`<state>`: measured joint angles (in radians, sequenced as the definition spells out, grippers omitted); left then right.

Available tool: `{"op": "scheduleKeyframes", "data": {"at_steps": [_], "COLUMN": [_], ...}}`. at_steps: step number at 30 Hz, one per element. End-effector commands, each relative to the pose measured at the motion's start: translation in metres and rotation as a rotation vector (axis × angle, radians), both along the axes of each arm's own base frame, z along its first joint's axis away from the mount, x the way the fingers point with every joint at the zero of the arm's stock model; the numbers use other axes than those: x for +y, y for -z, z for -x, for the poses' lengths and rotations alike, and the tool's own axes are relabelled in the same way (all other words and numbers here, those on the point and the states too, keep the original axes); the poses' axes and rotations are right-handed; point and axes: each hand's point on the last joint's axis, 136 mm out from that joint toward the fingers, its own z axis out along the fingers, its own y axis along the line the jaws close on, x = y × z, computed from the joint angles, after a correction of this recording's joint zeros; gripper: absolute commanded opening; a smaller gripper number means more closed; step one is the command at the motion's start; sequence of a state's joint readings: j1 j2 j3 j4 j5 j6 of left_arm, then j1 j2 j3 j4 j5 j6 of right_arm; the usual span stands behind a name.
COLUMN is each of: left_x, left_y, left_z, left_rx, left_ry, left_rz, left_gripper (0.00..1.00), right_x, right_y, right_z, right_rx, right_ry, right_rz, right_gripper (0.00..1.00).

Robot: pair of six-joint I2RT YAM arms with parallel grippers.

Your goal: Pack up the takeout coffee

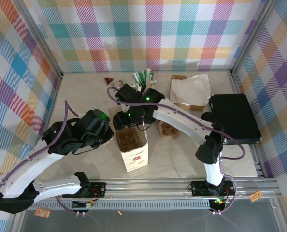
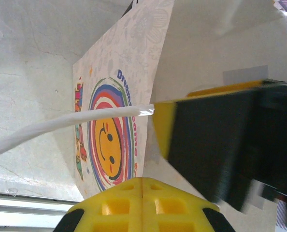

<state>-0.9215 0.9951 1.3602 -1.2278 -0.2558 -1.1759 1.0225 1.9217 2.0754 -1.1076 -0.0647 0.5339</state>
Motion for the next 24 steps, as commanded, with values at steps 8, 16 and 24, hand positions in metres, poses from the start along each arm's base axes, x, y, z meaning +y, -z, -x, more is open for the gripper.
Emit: {"op": "scheduleKeyframes", "data": {"at_steps": [8, 16, 24], "left_x": [0.002, -0.007, -0.021], "left_y": [0.003, 0.016, 0.033], "left_z": [0.010, 0.012, 0.007], "left_rx": [-0.020, 0.030, 0.092], "left_ry": [0.085, 0.117, 0.187], "left_rz": [-0.019, -0.028, -0.126], "left_gripper": [0.32, 0.33, 0.17], "right_x": [-0.019, -0.027, -0.058], "right_y": [-0.104, -0.163, -0.195], "right_z": [0.003, -0.006, -0.027], "right_rx": [-0.212, -0.396, -0.602], "right_ry": [-0.011, -0.015, 0.045], "right_rz": [-0.199, -0.302, -0.274], "right_gripper": [0.59, 0.59, 0.61]}}
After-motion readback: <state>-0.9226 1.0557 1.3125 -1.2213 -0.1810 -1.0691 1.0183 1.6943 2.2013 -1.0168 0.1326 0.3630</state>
